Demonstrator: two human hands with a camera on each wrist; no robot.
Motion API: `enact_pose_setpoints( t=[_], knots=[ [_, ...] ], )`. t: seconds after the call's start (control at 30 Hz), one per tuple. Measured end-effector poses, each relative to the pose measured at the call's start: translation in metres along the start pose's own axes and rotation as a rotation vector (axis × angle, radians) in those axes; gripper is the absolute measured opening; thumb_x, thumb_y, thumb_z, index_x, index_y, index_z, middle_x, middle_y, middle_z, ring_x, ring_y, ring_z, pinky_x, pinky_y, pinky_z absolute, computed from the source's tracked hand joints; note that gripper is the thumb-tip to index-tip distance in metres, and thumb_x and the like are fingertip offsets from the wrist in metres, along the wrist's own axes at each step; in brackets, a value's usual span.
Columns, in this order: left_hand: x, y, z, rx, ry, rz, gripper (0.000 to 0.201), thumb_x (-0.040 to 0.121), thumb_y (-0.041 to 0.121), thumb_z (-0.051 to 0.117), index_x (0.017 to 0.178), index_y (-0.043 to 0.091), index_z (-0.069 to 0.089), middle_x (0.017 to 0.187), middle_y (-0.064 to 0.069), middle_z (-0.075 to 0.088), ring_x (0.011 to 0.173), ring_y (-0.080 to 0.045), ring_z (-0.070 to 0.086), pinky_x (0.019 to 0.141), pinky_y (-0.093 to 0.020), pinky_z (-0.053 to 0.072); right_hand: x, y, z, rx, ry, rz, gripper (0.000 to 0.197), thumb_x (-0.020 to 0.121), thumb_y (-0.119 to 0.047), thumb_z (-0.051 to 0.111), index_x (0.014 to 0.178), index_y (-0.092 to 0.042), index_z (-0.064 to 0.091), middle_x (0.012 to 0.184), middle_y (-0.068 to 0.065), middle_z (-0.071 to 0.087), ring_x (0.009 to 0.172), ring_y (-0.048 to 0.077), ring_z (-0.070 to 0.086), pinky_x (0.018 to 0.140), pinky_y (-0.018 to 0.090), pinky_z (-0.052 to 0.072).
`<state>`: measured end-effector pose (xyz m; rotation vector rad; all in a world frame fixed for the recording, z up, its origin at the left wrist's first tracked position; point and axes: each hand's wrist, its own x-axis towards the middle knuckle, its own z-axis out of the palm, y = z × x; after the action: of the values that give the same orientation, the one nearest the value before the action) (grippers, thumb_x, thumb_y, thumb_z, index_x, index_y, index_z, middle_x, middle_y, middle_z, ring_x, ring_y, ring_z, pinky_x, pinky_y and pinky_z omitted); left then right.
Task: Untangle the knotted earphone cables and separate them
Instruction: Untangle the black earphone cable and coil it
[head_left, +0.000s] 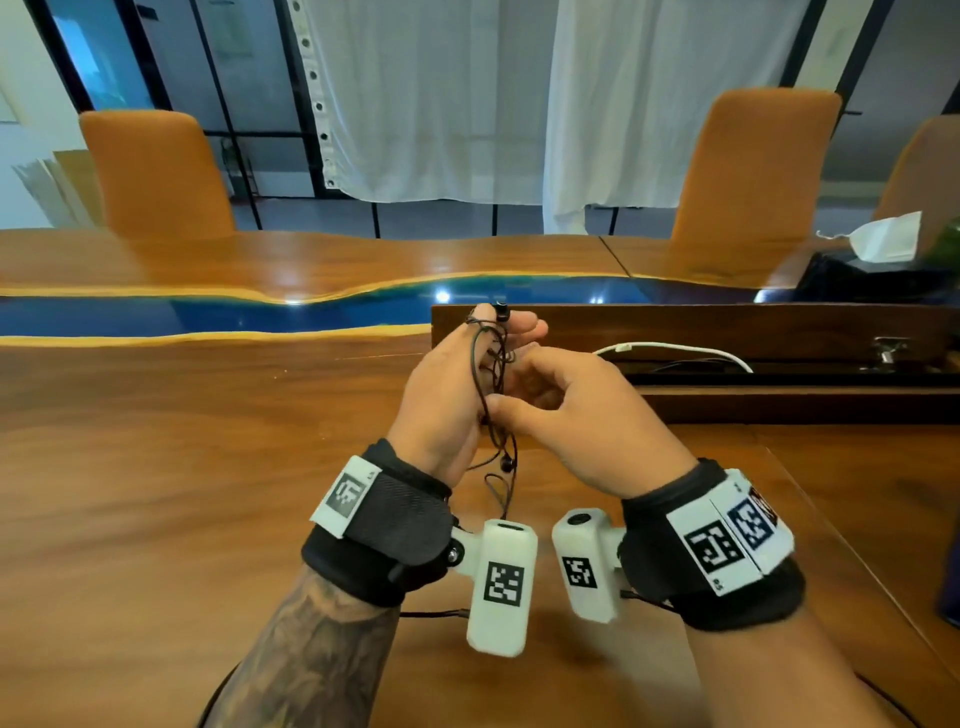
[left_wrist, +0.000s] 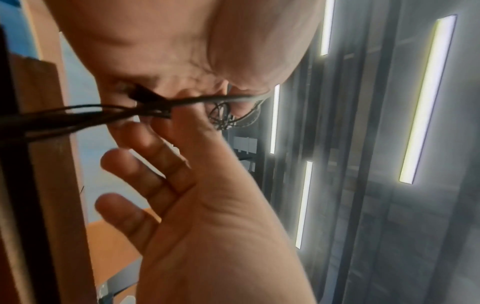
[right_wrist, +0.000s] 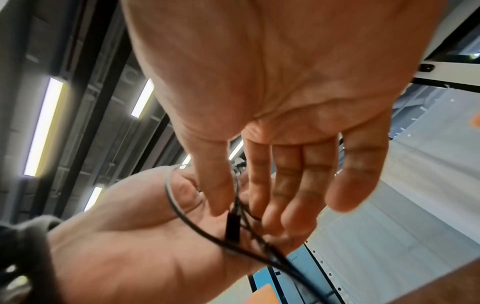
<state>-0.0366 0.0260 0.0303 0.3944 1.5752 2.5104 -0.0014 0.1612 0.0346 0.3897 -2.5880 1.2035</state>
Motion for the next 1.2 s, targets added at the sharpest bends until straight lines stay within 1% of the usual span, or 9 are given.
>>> enact_pose_setpoints(
  t=[0.13, 0.3, 0.43, 0.57, 0.73, 0.87, 1.0, 1.1, 1.2],
  knots=[
    [-0.001, -0.01, 0.0, 0.091, -0.059, 0.027, 0.041, 0.105, 0.032, 0.041, 0.12, 0.002, 0.065, 0.121, -0.017, 0.07, 0.107, -0.028, 0.068, 0.089, -0.038, 0.055, 0.002, 0.01, 0.0, -0.009, 0.121, 0.032, 0.004, 0.092, -0.028, 0.07, 0.093, -0.024, 0.069, 0.085, -0.011, 0.068, 0.08, 0.004, 0.063, 0.071, 0.019, 0.05],
    [0.004, -0.021, -0.012, 0.273, 0.105, 0.048, 0.034, 0.107, 0.03, 0.043, 0.097, 0.015, 0.072, 0.091, -0.002, 0.074, 0.084, -0.017, 0.07, 0.077, -0.034, 0.057, -0.006, 0.029, -0.012, 0.024, 0.113, 0.127, 0.004, 0.093, -0.022, 0.071, 0.096, -0.024, 0.074, 0.087, -0.01, 0.07, 0.084, 0.005, 0.064, 0.074, 0.021, 0.047],
    [0.003, -0.021, -0.015, 0.123, 0.137, -0.064, 0.035, 0.107, 0.031, 0.043, 0.095, 0.011, 0.069, 0.059, 0.003, 0.048, 0.055, -0.012, 0.05, 0.063, -0.033, 0.052, -0.022, 0.04, -0.021, -0.03, 0.145, 0.187, 0.006, 0.093, -0.021, 0.071, 0.097, -0.025, 0.076, 0.087, -0.013, 0.068, 0.085, -0.001, 0.06, 0.072, 0.017, 0.041],
    [-0.002, -0.019, -0.018, 0.146, 0.093, -0.146, 0.034, 0.108, 0.031, 0.041, 0.091, 0.013, 0.064, 0.054, 0.008, 0.033, 0.046, -0.008, 0.035, 0.055, -0.029, 0.049, -0.035, 0.046, -0.023, 0.119, 0.189, 0.285, 0.006, 0.098, -0.019, 0.063, 0.096, -0.019, 0.069, 0.095, -0.002, 0.07, 0.096, 0.017, 0.066, 0.082, 0.03, 0.054],
    [-0.02, -0.013, -0.01, 0.156, 0.004, -0.252, 0.022, 0.105, 0.018, 0.041, 0.108, 0.011, 0.062, 0.061, 0.003, 0.047, 0.05, -0.012, 0.05, 0.061, -0.032, 0.054, -0.05, 0.032, -0.016, 0.764, 0.195, 0.43, 0.013, 0.106, -0.014, 0.046, 0.1, -0.013, 0.058, 0.089, 0.007, 0.076, 0.094, 0.023, 0.072, 0.089, 0.04, 0.054],
    [-0.036, -0.011, -0.005, -0.044, -0.016, -0.271, 0.024, 0.099, 0.008, 0.046, 0.116, 0.009, 0.063, 0.091, -0.009, 0.073, 0.089, -0.024, 0.075, 0.079, -0.04, 0.058, -0.064, 0.035, -0.007, 0.524, 0.187, 0.422, 0.006, 0.101, -0.015, 0.059, 0.104, -0.011, 0.057, 0.072, 0.004, 0.06, 0.066, 0.02, 0.064, 0.079, 0.048, 0.06],
    [-0.054, -0.018, 0.0, -0.337, 0.006, -0.277, 0.03, 0.096, 0.004, 0.04, 0.121, 0.004, 0.058, 0.105, -0.015, 0.07, 0.098, -0.029, 0.073, 0.088, -0.043, 0.057, -0.078, 0.041, 0.009, 0.196, 0.078, 0.358, 0.023, 0.093, -0.012, 0.07, 0.112, -0.016, 0.057, 0.089, -0.002, 0.062, 0.075, 0.016, 0.059, 0.062, 0.025, 0.048],
    [-0.064, -0.022, -0.004, -0.383, 0.094, -0.259, 0.015, 0.098, 0.013, 0.05, 0.111, 0.009, 0.056, 0.093, -0.007, 0.064, 0.061, -0.011, 0.061, 0.06, -0.026, 0.052, -0.088, 0.05, 0.017, 0.12, 0.082, 0.356, 0.027, 0.09, -0.011, 0.073, 0.111, -0.022, 0.06, 0.1, -0.005, 0.064, 0.091, 0.01, 0.061, 0.074, 0.024, 0.046],
    [-0.065, -0.028, -0.013, 0.016, 0.141, -0.195, 0.003, 0.1, 0.015, 0.056, 0.101, 0.013, 0.054, 0.082, -0.002, 0.056, 0.043, -0.005, 0.035, 0.039, -0.018, 0.027, -0.097, 0.058, 0.01, 0.174, 0.14, 0.399, 0.018, 0.089, -0.009, 0.073, 0.099, -0.021, 0.065, 0.094, 0.001, 0.069, 0.08, 0.018, 0.064, 0.072, 0.034, 0.055]
  ],
)
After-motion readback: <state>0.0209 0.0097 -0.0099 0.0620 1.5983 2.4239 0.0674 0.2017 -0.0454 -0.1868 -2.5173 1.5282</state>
